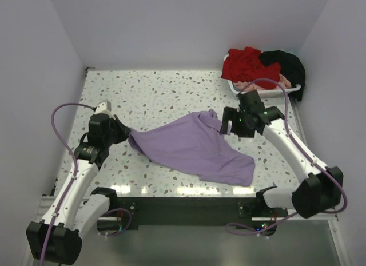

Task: Fold and stack the t-shirts
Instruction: Flatten the tshirt out

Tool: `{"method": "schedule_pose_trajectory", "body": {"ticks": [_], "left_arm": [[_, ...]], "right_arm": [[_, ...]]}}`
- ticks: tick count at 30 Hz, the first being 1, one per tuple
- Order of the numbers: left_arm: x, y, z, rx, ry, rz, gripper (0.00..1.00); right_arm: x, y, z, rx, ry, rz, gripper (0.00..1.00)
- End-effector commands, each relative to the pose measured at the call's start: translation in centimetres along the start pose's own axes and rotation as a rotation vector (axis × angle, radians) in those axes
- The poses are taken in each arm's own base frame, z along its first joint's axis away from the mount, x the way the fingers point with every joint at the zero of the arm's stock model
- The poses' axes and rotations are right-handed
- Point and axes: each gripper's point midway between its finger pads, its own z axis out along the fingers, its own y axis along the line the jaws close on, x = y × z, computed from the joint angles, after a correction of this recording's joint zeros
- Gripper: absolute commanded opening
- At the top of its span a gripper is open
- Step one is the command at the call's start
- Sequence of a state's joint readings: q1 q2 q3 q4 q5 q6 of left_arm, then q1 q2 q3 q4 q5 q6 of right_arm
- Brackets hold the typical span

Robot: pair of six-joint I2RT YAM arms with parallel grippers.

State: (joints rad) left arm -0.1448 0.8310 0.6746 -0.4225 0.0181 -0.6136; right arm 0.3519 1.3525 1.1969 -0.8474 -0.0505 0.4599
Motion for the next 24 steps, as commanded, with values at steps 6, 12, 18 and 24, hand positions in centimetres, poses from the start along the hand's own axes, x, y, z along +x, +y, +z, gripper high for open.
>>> {"method": "schedule_pose_trajectory", "body": {"ticks": [6,12,18,24], "left_arm": [[-1.7,-1.7,0.7,0.079,-0.040,0.070,0.00],[-1.4,-1.4,0.9,0.068,-0.027,0.076,0.00],[-1.1,-0.7,0.9,0.043,-0.032,0.064,0.00],[-0.2,0.1,1.3,0.017,-0.021,0.040,0.00]], "right_arm": [[6.8,-3.2,3.6,0.041,0.098,0.071,0.84],[6.6,-1.8,6.5,-0.021,0.156,0.065,0.75],[8.5,-2.3,8.9,-0.004,0.253,0.064,0.70],[9.8,-2.9,10.0,0.006,0.306,0.056,0.40]]}}
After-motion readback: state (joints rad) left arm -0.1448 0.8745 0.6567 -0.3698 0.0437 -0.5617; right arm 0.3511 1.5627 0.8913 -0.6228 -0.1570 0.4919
